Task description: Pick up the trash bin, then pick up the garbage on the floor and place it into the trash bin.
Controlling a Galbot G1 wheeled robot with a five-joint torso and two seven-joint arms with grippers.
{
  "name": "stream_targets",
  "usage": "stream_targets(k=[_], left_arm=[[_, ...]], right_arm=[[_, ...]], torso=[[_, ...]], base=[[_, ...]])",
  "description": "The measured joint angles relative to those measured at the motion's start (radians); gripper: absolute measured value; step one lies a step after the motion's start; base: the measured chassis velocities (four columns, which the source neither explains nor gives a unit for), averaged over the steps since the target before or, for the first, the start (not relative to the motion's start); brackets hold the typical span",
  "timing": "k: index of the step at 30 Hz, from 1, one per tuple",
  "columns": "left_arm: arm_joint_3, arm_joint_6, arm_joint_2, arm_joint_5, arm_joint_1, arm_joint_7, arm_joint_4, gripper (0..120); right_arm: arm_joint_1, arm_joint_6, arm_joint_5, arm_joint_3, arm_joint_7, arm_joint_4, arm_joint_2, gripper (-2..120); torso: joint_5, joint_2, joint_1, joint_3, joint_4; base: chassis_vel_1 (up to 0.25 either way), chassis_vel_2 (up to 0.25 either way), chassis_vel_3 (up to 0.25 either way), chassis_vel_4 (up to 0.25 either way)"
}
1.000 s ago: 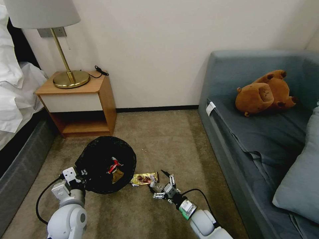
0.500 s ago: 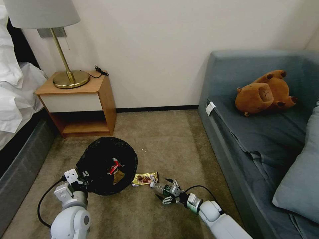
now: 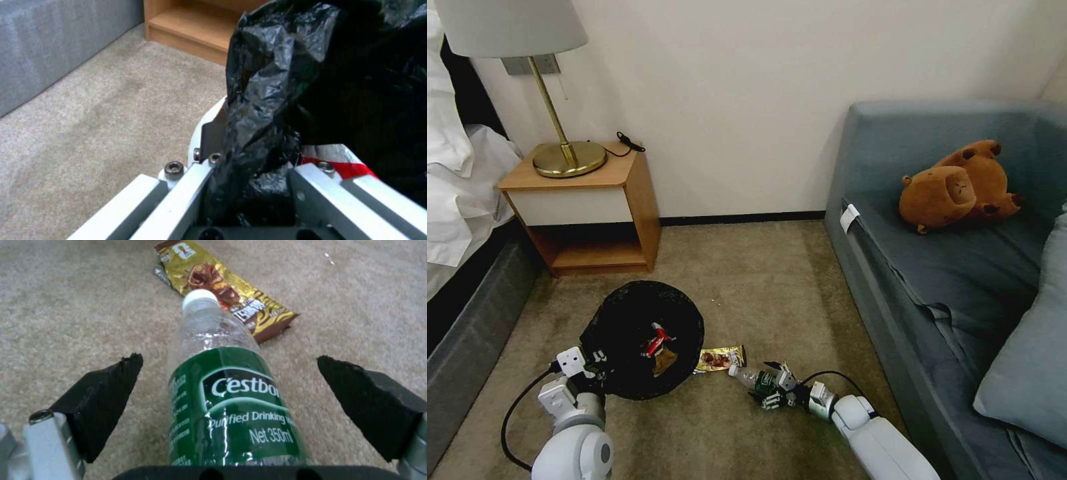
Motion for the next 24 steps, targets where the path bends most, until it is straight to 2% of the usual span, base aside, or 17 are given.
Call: stream_targets(k=[4,7,8,10,11,13,16,18,19,21,24], left_arm=[[0.0,-0.003,-0.002,0.0,0.002,0.0,0.0,1],[-0.004,-0.008,0.0,-0.003,-0.001,-0.001,0.004,1],[-0.004,-0.008,0.0,-0.003,-0.001,-0.001,0.004,1],[-0.005,-0.009,0.003,-0.008,-0.004,-0.003,0.007,1],[-0.005,-0.009,0.003,-0.008,-0.004,-0.003,0.007,1],[-0.005,-0.009,0.006,-0.011,-0.006,-0.003,0.01,1],[-0.005,-0.009,0.007,-0.013,-0.006,-0.002,0.011,1],[-0.005,-0.009,0.008,-0.014,-0.006,-0.002,0.013,1],[-0.005,-0.009,0.008,-0.014,-0.006,-0.002,0.013,1],[-0.005,-0.009,0.01,-0.015,-0.005,-0.002,0.013,1],[-0.005,-0.009,0.01,-0.015,-0.005,-0.003,0.012,1]], right_arm=[[0.004,0.005,0.002,0.015,-0.02,-0.024,0.008,94],[0.001,0.008,0.003,0.03,-0.023,-0.029,0.015,79],[0.001,0.008,0.003,0.03,-0.023,-0.029,0.015,79],[-0.004,0.011,0.003,0.035,-0.015,-0.03,0.017,67],[-0.004,0.011,0.003,0.035,-0.015,-0.03,0.017,67],[-0.005,0.013,0.002,0.04,-0.007,-0.028,0.019,57],[-0.005,0.015,0.002,0.044,-0.002,-0.026,0.02,51],[-0.004,0.018,0.002,0.053,0.001,-0.025,0.023,39],[-0.004,0.018,0.002,0.053,0.001,-0.025,0.023,39],[-0.007,0.022,0.001,0.059,0.002,-0.023,0.023,28],[-0.011,0.023,-0.003,0.06,0.01,-0.018,0.023,25]], torso=[[0.0,0.0,0.0,0.0,0.0],[0.0,0.0,0.0,0.0,0.0],[0.0,0.0,0.0,0.0,0.0],[-0.0001,0.0,0.0,0.0,-0.0001],[-0.0001,0.0,0.0,0.0,-0.0001],[0.0,0.0,0.0,0.0,-0.0001],[-0.0001,0.0,0.0,0.0,0.0],[0.0,0.0,0.0,0.0,0.0],[0.0,0.0,0.0,0.0,0.0],[-0.0001,0.0,0.0,0.0,0.0],[-0.0001,0.0,0.0,0.0,0.0]], base=[[0.0,0.0,0.0,0.0],[0.0,0.0,0.0,0.0],[0.0,0.0,0.0,0.0],[0.0,0.0,0.0,0.0],[0.0,0.0,0.0,0.0],[0.0,0.0,0.0,0.0],[0.0,0.0,0.0,0.0],[0.0,0.0,0.0,0.0],[0.0,0.0,0.0,0.0],[0.0,0.0,0.0,0.0],[0.0,0.0,0.0,0.0]])
